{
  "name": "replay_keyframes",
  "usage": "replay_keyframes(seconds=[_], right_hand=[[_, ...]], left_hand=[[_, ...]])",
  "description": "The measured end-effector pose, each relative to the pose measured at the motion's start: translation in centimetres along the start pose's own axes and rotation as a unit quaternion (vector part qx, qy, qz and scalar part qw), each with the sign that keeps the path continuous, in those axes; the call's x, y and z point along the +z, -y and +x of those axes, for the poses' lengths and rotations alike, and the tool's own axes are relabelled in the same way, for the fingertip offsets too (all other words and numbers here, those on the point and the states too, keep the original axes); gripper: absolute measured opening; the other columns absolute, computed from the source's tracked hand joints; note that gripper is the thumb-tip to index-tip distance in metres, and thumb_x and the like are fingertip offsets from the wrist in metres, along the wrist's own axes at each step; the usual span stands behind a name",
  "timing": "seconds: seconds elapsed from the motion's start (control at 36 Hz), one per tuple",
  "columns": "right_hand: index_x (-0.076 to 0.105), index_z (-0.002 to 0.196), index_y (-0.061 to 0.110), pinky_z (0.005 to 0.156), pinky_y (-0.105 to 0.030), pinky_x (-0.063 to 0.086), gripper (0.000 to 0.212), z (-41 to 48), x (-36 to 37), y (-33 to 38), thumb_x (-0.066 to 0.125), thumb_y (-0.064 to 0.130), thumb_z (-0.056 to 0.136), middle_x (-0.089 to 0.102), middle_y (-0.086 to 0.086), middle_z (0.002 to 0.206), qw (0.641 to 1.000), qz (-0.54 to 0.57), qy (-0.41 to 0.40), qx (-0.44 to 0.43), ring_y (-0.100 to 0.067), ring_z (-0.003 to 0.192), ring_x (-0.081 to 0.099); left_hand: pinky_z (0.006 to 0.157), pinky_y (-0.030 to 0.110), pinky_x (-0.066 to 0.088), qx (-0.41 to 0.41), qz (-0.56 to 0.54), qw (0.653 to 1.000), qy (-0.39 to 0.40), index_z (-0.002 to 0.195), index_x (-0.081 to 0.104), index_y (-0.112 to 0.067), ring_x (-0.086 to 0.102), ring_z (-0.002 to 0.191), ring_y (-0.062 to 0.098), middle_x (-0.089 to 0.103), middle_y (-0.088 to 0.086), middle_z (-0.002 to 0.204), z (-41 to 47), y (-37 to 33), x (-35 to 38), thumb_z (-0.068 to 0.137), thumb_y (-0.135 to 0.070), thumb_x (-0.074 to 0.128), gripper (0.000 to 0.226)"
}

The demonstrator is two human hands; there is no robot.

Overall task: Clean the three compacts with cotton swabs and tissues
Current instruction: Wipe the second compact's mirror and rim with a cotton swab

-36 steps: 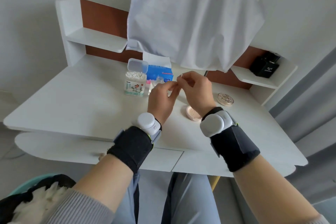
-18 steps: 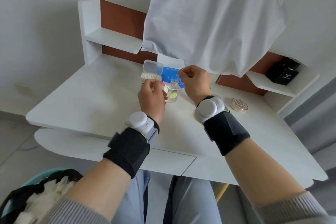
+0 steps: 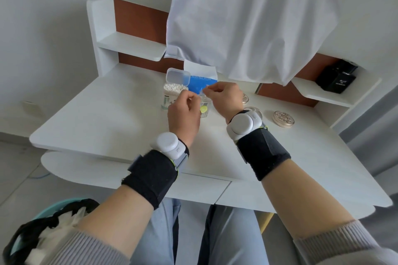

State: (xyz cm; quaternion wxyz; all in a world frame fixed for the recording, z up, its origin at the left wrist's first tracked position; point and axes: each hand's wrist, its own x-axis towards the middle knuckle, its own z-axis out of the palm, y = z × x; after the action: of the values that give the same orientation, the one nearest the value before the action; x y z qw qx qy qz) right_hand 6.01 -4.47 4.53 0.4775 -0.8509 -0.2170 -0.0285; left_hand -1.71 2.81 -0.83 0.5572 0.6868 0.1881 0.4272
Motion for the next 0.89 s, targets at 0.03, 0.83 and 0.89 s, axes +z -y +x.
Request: replay_keyframes(seconds=[0.03,0.83,0.89], right_hand=[[0.074,0.082,0.018,0.075,-0.027,0.049,0.006,0.0,0.0,0.1,0.071,0.024,0.08,0.067,0.007,0.076,1.0,0.0,0.0,-0.001,-0.014,0.078,0.063],[0.042,0.079,0.014,0.049,-0.026,0.04,0.023,-5.0,-8.6,-9.4,0.037,0.02,0.101,0.042,0.003,0.05,0.917,0.343,-0.133,0.154,-0.01,0.044,0.041],[0.041,0.077,0.014,0.05,-0.028,0.039,0.025,-4.7,-8.4,-9.7,0.034,0.017,0.101,0.041,0.002,0.05,0.916,0.344,-0.127,0.16,-0.011,0.044,0.04]], left_hand=[[0.062,0.048,0.051,0.019,0.012,1.0,0.015,0.075,0.057,-0.014,0.058,0.061,0.031,0.06,0.003,0.059,-0.2,-0.1,0.1,0.085,-0.029,0.047,0.02],[0.112,0.02,0.022,0.078,0.151,0.875,0.453,0.14,0.043,-0.019,0.021,0.142,0.01,0.019,0.004,0.154,-2.0,-1.0,7.1,0.07,-0.019,0.084,0.081],[0.108,0.014,0.023,0.073,0.163,0.871,0.458,0.142,0.039,-0.015,0.029,0.136,0.01,0.026,0.002,0.15,-1.9,-0.7,7.3,0.068,-0.019,0.085,0.087]])
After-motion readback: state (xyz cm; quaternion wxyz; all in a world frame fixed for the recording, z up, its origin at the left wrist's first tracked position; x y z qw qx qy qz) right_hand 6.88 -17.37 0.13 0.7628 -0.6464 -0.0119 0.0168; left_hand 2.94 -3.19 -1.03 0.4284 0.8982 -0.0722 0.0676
